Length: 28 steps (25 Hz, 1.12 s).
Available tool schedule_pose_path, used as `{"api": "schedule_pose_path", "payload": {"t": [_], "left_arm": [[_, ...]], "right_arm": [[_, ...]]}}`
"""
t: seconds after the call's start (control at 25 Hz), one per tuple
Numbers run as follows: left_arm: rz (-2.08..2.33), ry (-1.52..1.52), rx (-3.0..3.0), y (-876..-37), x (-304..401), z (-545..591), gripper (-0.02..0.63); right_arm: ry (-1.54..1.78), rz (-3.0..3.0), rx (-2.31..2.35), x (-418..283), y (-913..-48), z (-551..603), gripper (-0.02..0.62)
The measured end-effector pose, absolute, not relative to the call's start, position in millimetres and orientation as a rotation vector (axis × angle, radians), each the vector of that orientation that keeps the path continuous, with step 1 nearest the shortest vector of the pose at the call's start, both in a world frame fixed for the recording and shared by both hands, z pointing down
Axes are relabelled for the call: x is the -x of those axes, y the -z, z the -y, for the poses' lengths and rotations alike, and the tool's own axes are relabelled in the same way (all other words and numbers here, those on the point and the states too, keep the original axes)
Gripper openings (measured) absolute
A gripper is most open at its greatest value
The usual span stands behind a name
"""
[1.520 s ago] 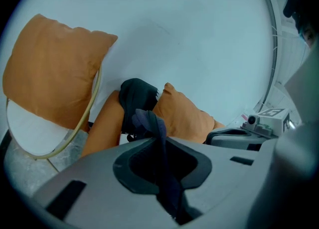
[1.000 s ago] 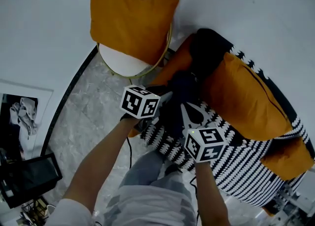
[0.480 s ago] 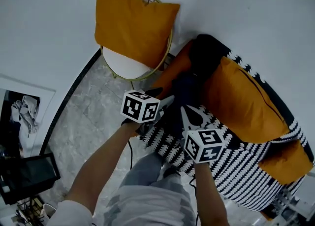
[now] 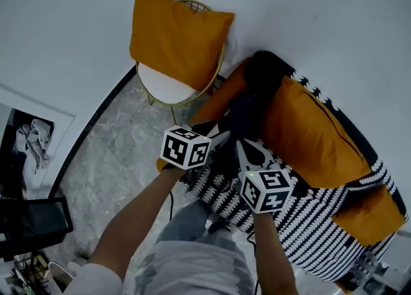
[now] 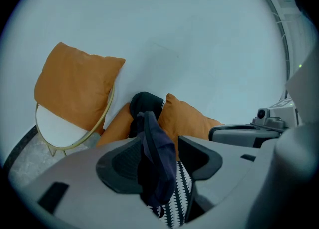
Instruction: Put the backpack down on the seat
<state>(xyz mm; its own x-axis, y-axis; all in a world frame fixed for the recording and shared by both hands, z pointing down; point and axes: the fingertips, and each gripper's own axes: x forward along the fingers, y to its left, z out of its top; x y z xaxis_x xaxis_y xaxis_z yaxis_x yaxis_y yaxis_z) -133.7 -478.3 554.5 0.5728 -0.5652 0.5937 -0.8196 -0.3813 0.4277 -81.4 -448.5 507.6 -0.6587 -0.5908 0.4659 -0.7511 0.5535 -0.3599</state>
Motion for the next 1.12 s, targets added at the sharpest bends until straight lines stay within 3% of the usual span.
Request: {"api": "schedule_pose_path", "payload": {"t": [0.84, 1.12], "left_arm": [[1.298, -0.329, -2.237, -461.2, 66.9, 392.6, 0.186], [1.409, -0.3, -2.24, -432.2, 52.0, 364.3, 0.057]], "right_arm": [[-0.658, 2.586, -1.109, 31.3, -443.1, 386.3, 0.002], [-0.617, 2.616, -1.11, 13.2, -419.0, 360.1, 0.002]]}}
